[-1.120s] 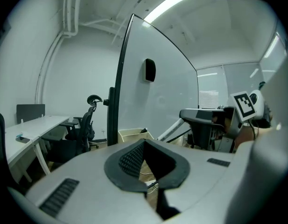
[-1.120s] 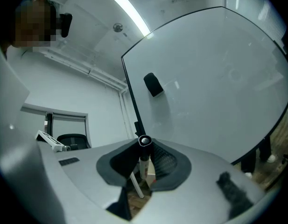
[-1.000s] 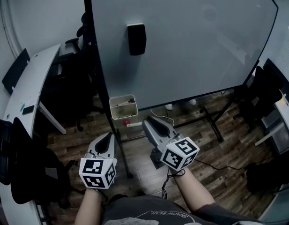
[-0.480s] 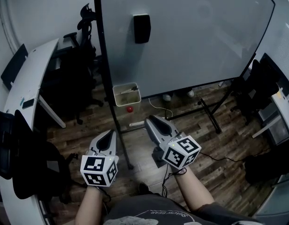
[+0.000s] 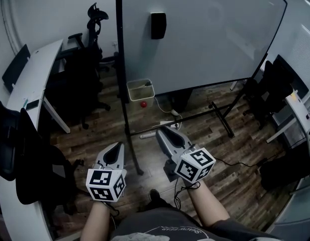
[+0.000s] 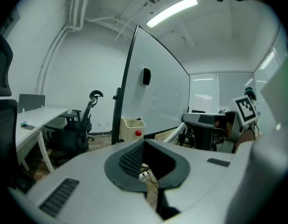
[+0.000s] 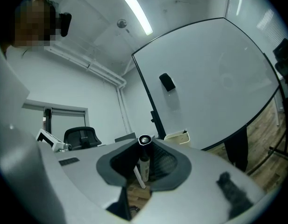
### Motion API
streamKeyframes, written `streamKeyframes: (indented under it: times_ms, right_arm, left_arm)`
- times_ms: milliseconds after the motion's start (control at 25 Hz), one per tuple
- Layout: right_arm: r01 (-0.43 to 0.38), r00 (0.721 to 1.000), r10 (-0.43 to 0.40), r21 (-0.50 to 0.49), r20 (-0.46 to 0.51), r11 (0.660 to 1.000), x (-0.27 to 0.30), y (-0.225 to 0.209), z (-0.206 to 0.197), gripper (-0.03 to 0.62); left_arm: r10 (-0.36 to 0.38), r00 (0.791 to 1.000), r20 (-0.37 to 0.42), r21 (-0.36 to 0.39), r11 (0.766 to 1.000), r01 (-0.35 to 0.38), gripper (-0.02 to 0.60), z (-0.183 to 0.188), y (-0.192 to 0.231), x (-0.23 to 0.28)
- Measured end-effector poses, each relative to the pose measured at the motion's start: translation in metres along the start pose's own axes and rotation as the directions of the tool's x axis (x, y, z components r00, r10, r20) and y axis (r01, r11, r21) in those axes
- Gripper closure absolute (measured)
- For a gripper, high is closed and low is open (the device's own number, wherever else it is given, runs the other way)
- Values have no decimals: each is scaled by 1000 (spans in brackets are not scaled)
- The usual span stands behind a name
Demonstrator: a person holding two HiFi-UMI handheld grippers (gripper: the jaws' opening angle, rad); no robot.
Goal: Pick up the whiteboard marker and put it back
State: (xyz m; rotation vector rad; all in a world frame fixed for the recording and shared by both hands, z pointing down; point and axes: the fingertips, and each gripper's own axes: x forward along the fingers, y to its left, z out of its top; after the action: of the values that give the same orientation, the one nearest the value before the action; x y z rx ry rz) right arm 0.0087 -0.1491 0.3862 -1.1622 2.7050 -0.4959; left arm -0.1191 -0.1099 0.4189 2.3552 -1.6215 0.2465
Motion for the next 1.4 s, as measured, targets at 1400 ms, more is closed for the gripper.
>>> streamKeyframes:
  times_ms: [1400]
  right_arm:
    - [-64,996,65,-17,59,998,106,-104,66,513]
  left_arm:
    - [86,995,42,9,996,-86,568,49,41,121]
